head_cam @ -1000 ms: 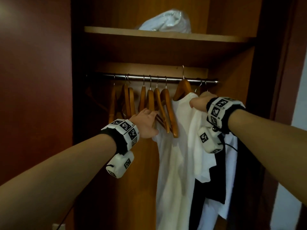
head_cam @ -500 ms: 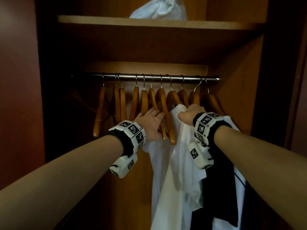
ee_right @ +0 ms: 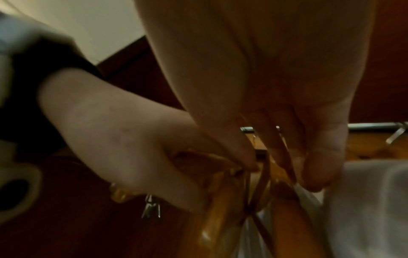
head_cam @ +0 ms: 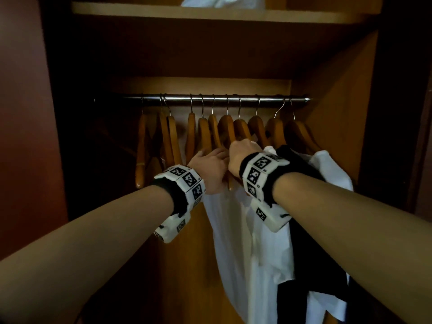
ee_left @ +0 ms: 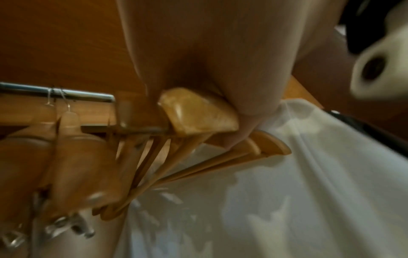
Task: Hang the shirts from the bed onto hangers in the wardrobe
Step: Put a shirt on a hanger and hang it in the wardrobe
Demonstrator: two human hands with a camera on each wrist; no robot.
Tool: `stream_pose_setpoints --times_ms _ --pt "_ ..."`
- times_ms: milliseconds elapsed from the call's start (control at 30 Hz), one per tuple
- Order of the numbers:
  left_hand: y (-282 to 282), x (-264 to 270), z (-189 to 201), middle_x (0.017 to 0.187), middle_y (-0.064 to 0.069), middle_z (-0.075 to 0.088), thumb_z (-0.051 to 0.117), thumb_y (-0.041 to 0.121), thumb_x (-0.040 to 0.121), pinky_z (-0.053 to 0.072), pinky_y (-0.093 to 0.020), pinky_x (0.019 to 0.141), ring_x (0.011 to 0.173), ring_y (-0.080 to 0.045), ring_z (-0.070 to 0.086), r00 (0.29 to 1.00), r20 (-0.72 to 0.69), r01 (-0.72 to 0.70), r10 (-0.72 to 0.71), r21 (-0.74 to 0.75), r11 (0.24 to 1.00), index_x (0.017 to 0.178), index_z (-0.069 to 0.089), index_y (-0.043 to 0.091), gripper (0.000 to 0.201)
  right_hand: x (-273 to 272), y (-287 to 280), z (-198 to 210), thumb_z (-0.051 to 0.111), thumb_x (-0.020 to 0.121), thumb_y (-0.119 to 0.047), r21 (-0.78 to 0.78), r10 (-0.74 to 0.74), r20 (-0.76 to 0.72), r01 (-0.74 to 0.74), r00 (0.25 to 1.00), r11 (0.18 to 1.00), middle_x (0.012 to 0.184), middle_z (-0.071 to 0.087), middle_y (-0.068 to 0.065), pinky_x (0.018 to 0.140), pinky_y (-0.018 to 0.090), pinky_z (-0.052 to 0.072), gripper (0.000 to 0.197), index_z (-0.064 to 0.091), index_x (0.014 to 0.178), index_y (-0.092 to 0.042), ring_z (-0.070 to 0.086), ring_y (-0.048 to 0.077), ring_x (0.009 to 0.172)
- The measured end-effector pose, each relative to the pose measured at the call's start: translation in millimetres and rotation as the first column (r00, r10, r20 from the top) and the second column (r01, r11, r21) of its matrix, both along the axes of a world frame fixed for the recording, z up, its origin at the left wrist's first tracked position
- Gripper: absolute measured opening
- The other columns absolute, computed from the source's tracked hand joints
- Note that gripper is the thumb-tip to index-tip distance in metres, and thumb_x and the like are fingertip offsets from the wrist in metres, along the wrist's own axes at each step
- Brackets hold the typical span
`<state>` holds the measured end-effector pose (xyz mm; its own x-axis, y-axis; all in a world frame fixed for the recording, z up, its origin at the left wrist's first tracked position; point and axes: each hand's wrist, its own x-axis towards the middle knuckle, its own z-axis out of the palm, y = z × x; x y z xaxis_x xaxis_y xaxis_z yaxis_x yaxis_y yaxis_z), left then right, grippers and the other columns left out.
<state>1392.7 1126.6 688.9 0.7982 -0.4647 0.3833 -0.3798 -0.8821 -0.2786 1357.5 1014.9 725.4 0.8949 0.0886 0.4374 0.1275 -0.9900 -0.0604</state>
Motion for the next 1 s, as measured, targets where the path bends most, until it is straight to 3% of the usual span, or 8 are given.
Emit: stream_pose_setpoints --times_ms 100,233,367,500,600,867,933,1000 --pt "11 -2 1 0.159 0.005 0.029 0.051 0.033 0.095 0.01 -0.045 0.119 0.149 -0.013 0.015 0.999 0.033 0.022 -0.021 -0.027 0.999 0.148 0.04 0.022 0.056 13 0 -7 0.043 0.101 -0.022 -0.046 -0.07 0.024 0.072 0.997 0.996 0.121 0.063 0.01 0.1 0.038 0.041 0.025 0.063 0.113 -0.012 0.056 0.03 0.118" --pt "23 -10 1 0.159 0.009 0.026 0.048 0.035 0.093 0.007 -0.05 0.12 0.15 -0.009 0.011 0.999 0.004 0.048 -0.048 -0.061 0.997 0.145 0.042 0.022 0.054 26 4 -16 0.05 0.099 -0.029 -0.08 -0.104 -0.025 0.102 0.994 0.992 0.126 0.061 0.014 0.093 0.041 0.044 0.032 0.062 0.121 -0.009 0.057 0.034 0.117" --pt "32 -12 -4 0.16 0.007 0.024 0.048 0.032 0.093 0.008 -0.049 0.121 0.15 -0.008 0.01 0.998 0.002 0.066 -0.066 -0.102 0.993 0.147 0.04 0.017 0.056 22 19 -18 0.044 0.101 -0.03 -0.055 -0.23 0.027 0.231 0.973 0.971 0.125 0.058 0.015 0.106 0.043 0.038 0.032 0.064 0.117 -0.011 0.053 0.032 0.119" --pt "42 -13 -6 0.164 0.005 0.013 0.046 0.038 0.095 0.005 -0.049 0.121 0.151 -0.01 0.005 0.996 -0.025 0.086 -0.088 -0.094 0.992 0.155 0.026 0.017 0.066 21 19 -7 0.051 0.094 -0.031 0.137 -0.132 0.055 0.124 0.99 0.983 0.094 0.061 0.009 0.086 0.038 0.052 0.023 0.059 0.084 -0.012 0.061 0.029 0.091" --pt "47 -11 -5 0.165 0.005 0.008 0.04 0.04 0.097 0.0 -0.047 0.121 0.151 -0.009 0.002 0.992 -0.061 0.096 -0.106 -0.145 0.985 0.157 0.018 0.019 0.067 13 16 1 0.052 0.094 -0.027 0.258 -0.135 0.078 0.111 0.988 0.96 0.078 0.053 0.006 0.063 0.03 0.044 0.022 0.051 0.077 -0.013 0.049 0.02 0.062" --pt "26 -12 -2 0.165 -0.004 0.009 0.045 0.04 0.098 0.009 -0.041 0.123 0.152 -0.017 0.006 0.981 -0.002 0.178 -0.195 -0.394 0.902 0.157 0.01 0.011 0.074 -53 -20 -27 0.052 0.093 -0.026 0.401 -0.166 0.055 0.13 0.985 0.907 0.086 0.058 0.008 0.067 0.032 0.047 0.015 0.054 0.096 -0.012 0.061 0.032 0.081" --pt "11 -19 0 0.165 -0.008 0.01 0.048 0.035 0.097 0.013 -0.041 0.123 0.152 -0.021 0.007 0.979 0.026 0.194 -0.204 -0.438 0.878 0.157 0.01 0.009 0.075 -85 -36 -41 0.053 0.095 -0.028 0.399 -0.186 0.072 0.143 0.98 0.906 0.085 0.054 0.004 0.066 0.031 0.043 0.013 0.052 0.095 -0.016 0.06 0.028 0.084" --pt "-5 -31 2 0.165 -0.01 0.007 0.05 0.031 0.096 0.013 -0.041 0.123 0.152 -0.023 0.005 0.974 0.023 0.212 -0.227 -0.459 0.863 0.157 0.006 0.007 0.079 -117 -58 -56 0.057 0.091 -0.03 0.442 -0.147 0.133 0.074 0.98 0.894 0.093 0.057 0.003 0.076 0.032 0.049 0.016 0.054 0.098 -0.016 0.06 0.021 0.086"
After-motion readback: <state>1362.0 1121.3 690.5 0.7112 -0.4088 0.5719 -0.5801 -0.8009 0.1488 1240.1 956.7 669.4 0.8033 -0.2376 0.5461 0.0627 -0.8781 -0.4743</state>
